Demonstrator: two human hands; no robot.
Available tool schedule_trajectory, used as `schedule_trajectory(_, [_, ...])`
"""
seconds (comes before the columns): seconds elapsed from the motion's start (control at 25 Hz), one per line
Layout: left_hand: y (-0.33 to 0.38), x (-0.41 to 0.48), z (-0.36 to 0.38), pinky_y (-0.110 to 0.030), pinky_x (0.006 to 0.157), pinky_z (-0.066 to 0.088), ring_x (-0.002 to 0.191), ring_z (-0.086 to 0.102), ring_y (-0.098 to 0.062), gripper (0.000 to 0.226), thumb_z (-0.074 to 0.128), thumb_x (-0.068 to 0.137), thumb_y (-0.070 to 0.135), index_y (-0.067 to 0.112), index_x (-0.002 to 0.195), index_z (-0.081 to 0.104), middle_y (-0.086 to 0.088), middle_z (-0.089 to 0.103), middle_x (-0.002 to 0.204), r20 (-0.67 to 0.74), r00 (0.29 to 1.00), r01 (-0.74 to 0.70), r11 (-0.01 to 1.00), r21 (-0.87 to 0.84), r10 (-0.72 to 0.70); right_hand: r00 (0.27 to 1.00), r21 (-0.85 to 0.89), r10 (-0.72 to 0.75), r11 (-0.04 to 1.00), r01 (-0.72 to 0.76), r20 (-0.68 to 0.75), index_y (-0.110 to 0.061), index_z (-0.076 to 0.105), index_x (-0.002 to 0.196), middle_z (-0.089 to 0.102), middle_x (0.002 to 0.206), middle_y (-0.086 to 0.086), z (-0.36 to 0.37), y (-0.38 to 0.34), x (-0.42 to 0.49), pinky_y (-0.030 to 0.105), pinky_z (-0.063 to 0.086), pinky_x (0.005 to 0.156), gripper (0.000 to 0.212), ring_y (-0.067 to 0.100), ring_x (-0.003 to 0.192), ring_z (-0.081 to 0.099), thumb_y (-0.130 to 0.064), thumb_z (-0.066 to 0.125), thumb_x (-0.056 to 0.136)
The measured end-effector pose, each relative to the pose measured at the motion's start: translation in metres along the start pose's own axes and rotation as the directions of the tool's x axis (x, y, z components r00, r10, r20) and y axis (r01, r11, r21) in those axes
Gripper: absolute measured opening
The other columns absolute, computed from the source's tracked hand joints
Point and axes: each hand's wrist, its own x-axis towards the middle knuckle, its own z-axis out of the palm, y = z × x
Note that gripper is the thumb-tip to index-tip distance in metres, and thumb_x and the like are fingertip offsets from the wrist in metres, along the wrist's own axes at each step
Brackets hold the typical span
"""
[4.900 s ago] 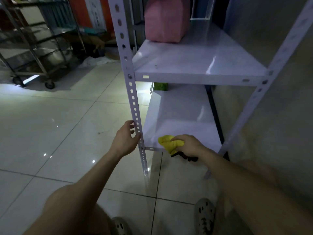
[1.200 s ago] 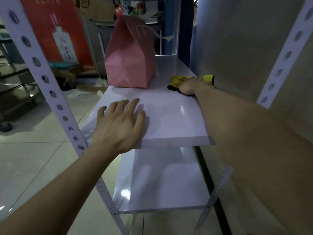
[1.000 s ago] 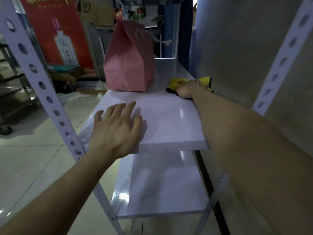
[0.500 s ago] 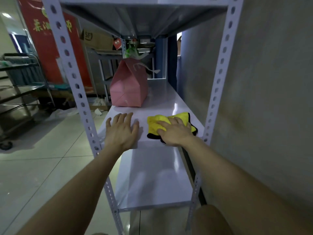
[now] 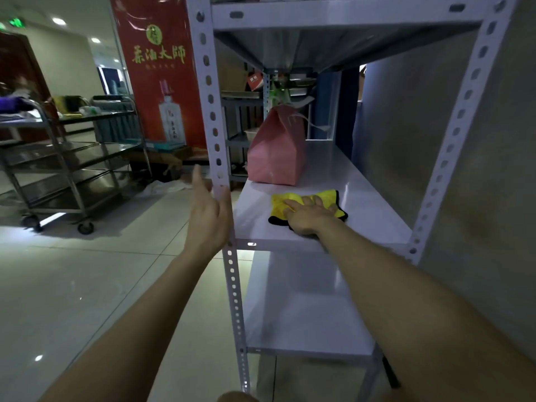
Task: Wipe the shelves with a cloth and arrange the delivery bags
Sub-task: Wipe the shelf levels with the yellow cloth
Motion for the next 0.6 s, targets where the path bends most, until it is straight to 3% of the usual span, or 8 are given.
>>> schedule_trajectory(0.04, [-0.007,0.002,0.007,-0.052,0.102,0.052,0.13,0.059,-0.036,0.044,0.045,0.115,0.044,0.017,0.148,0.039,-0.01,0.057,0.137,0.08,0.996,0.029,0.999,0.024,-0.031,1.0,0.001,-0.016,1.0,0.016,0.003,-0.045,0.006,0.169,-0.003,0.179,-0.001,0.001,-0.017,0.012,0.072,-0.004,0.124,0.062,0.03,0.164,-0.007,-0.059,0.014,0.109])
schedule_trajectory(0.12, [-0.013,0.001,0.016,-0.048,0.091,0.05,0.116,0.061,-0.036,0.024,0.047,0.115,0.038,0.02,0.13,0.046,-0.006,0.059,0.121,0.049,0.999,0.017,0.998,0.058,-0.02,0.998,-0.009,-0.066,0.998,0.066,0.008,-0.046,0.007,0.168,-0.001,0.179,0.001,0.003,-0.057,0.032,0.074,-0.003,0.122,0.063,0.032,0.164,-0.005,-0.061,0.016,0.107])
schedule_trajectory(0.28, [-0.012,0.003,0.013,-0.052,0.101,0.046,0.121,0.055,-0.036,0.037,0.049,0.114,0.039,0.009,0.137,0.053,-0.014,0.062,0.127,-0.021,0.999,-0.041,0.967,0.252,0.047,0.971,-0.06,-0.236,0.97,0.237,0.031,-0.05,0.012,0.166,0.005,0.178,0.002,0.016,-0.11,0.027,0.071,0.002,0.123,0.061,0.033,0.163,-0.002,-0.059,0.027,0.107])
schedule_trajectory(0.44, [0.004,-0.005,0.015,-0.057,0.104,0.045,0.123,0.055,-0.042,0.04,0.05,0.114,0.036,0.004,0.139,0.053,-0.019,0.062,0.129,-0.059,0.998,0.045,0.97,0.239,-0.032,0.954,-0.001,-0.29,0.957,0.29,-0.074,-0.051,0.025,0.163,0.018,0.175,-0.001,0.022,-0.078,-0.015,0.065,0.009,0.123,0.058,0.027,0.161,0.009,-0.059,0.029,0.106])
schedule_trajectory(0.6, [0.008,-0.006,0.014,-0.058,0.103,0.049,0.123,0.056,-0.042,0.04,0.049,0.114,0.041,0.01,0.139,0.052,-0.018,0.061,0.131,-0.049,0.994,0.103,0.969,0.225,-0.094,0.975,0.042,-0.204,0.977,0.208,-0.091,-0.054,0.027,0.161,0.02,0.174,-0.004,0.015,-0.004,-0.049,0.063,0.013,0.124,0.057,0.023,0.16,0.012,-0.06,0.029,0.105])
